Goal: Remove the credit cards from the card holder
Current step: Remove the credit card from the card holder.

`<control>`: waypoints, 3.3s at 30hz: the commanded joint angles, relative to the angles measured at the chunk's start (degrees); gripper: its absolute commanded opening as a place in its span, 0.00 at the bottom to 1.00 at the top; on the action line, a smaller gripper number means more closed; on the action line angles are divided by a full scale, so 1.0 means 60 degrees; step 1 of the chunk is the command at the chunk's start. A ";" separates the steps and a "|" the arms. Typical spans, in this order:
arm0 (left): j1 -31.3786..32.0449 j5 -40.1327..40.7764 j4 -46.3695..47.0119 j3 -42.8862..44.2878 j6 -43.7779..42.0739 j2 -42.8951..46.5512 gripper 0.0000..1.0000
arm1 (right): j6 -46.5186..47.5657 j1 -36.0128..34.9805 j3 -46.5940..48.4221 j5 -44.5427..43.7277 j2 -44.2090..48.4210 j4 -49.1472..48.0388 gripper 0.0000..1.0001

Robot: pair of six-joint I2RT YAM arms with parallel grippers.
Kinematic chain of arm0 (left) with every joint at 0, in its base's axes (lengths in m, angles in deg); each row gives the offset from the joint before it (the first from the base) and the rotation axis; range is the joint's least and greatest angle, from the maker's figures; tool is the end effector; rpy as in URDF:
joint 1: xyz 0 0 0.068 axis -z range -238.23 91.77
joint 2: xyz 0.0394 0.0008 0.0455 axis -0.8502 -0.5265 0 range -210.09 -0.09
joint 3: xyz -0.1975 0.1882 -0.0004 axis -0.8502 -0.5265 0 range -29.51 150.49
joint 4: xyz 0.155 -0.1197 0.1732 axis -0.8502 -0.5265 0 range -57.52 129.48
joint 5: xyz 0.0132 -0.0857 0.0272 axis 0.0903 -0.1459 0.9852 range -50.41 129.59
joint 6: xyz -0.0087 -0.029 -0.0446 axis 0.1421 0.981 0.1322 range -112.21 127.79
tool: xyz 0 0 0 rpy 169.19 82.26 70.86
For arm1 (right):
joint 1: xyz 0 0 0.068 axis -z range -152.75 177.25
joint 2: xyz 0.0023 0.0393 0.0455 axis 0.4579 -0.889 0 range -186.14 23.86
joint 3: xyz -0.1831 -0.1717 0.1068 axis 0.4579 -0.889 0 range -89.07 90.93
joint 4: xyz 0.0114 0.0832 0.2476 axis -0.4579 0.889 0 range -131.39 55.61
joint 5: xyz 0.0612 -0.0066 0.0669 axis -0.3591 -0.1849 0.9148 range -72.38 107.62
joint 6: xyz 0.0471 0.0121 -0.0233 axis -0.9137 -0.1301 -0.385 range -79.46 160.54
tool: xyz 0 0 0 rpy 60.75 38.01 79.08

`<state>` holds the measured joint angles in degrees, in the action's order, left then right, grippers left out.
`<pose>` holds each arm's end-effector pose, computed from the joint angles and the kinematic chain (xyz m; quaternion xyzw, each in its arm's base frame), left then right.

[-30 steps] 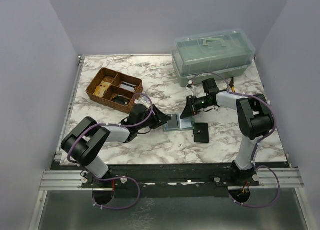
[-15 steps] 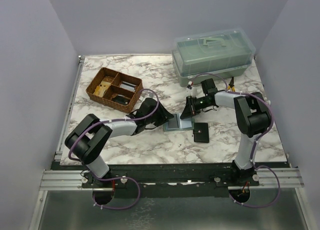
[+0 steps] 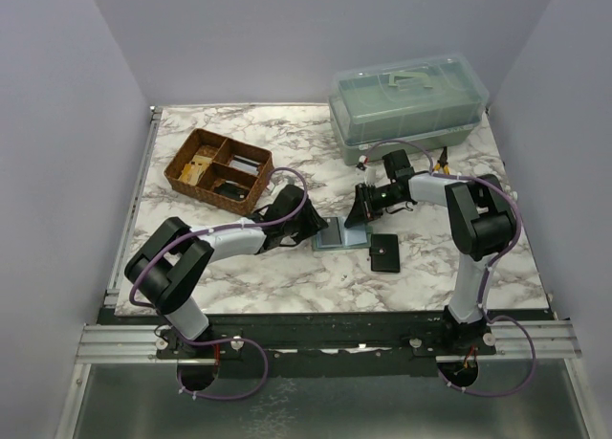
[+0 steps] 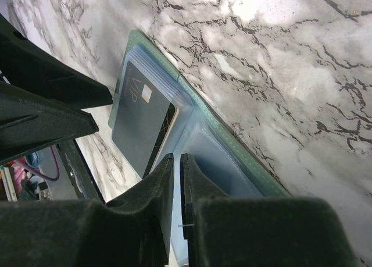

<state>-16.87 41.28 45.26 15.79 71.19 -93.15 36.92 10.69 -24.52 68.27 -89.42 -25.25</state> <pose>0.2444 -0.2138 0.1628 -0.1805 0.8954 -0.3140 0.2590 0.3489 0.1324 0.1239 -0.1919 0.8661 0.4455 0.1205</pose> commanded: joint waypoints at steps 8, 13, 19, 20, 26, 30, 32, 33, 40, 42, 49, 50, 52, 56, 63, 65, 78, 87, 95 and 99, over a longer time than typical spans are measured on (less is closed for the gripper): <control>0.0056 -0.0270 0.0226 0.0058 -0.0359 -0.0041 0.44 | 0.0061 -0.0077 0.0280 -0.0129 -0.0259 0.0225 0.15; 0.0052 -0.0508 0.0238 0.0088 -0.0312 -0.0243 0.44 | 0.0074 -0.0082 0.0300 -0.0094 -0.0277 0.0253 0.15; 0.0062 -0.0784 0.0422 0.0150 -0.0312 -0.0372 0.43 | 0.0089 -0.0081 0.0315 -0.0079 -0.0295 0.0283 0.15; 0.0064 -0.0825 0.0440 0.0142 -0.0309 -0.0386 0.43 | 0.0090 -0.0082 0.0317 -0.0078 -0.0294 0.0296 0.15; 0.0050 -0.1048 0.0762 0.0015 -0.0312 -0.0325 0.38 | 0.0090 -0.0097 0.0329 -0.0052 -0.0302 0.0298 0.15; 0.0055 -0.1167 0.0918 -0.0039 -0.0338 -0.0248 0.36 | 0.0104 -0.0091 0.0344 -0.0034 -0.0339 0.0334 0.15; 0.0063 -0.1151 0.0912 -0.0053 -0.0368 -0.0168 0.35 | 0.0105 -0.0102 0.0344 -0.0029 -0.0339 0.0342 0.15; 0.0051 -0.1121 0.0915 -0.0085 -0.0381 -0.0117 0.35 | 0.0105 -0.0109 0.0344 -0.0022 -0.0336 0.0342 0.15; 0.0052 -0.1510 0.1324 -0.0189 -0.0422 -0.0163 0.36 | 0.0112 -0.0104 0.0359 -0.0014 -0.0340 0.0355 0.15; 0.0050 -0.1815 0.2003 -0.0378 -0.0378 -0.0267 0.36 | 0.0119 -0.0112 0.0360 -0.0005 -0.0329 0.0357 0.15; -0.0121 -0.2099 0.2968 -0.0554 -0.0327 -0.0666 0.40 | 0.0119 -0.0112 0.0359 0.0023 -0.0311 0.0357 0.16; -0.0146 -0.2156 0.2976 -0.0530 -0.0327 -0.0731 0.40 | 0.0119 -0.0112 0.0359 0.0022 -0.0311 0.0357 0.16; -0.0181 -0.2214 0.2991 -0.0434 -0.0341 -0.0907 0.34 | 0.0130 -0.0112 0.0373 0.0024 -0.0324 0.0370 0.16; -0.0215 -0.2396 0.3006 -0.0195 -0.0396 -0.1269 0.31 | 0.0147 -0.0112 0.0376 0.0039 -0.0311 0.0386 0.16; -0.0343 -0.2492 0.3536 -0.0467 -0.0717 -0.1179 0.00 | 0.0120 -0.0052 0.0374 0.0226 0.0043 0.0401 0.21; -0.0396 -0.2480 0.4105 -0.0918 -0.0837 -0.0811 0.00 | -0.0010 0.0069 0.0222 0.0524 0.0356 0.0200 0.26; -0.0417 -0.2696 0.8888 -0.3140 -0.0686 0.1061 0.00 | -0.2759 0.0287 -0.1243 0.4974 0.1921 -0.3422 0.49; -0.0404 -0.2640 0.9574 -0.3271 -0.0915 0.1492 0.00 | -0.2885 0.0160 -0.1409 0.4161 0.2169 -0.3339 0.55; -0.0374 -0.3047 1.1360 -0.3506 0.0015 0.0932 0.00 | -0.4057 0.0152 -0.1787 0.4896 0.2446 -0.4778 0.54; -0.0337 -0.3481 1.2425 -0.3345 0.0606 0.0284 0.00 | -0.4659 0.0152 -0.1981 0.5124 0.2576 -0.5529 0.54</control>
<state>-19.49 25.37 105.67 -5.17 69.81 -88.41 13.25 11.94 -34.99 96.86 -75.80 -51.72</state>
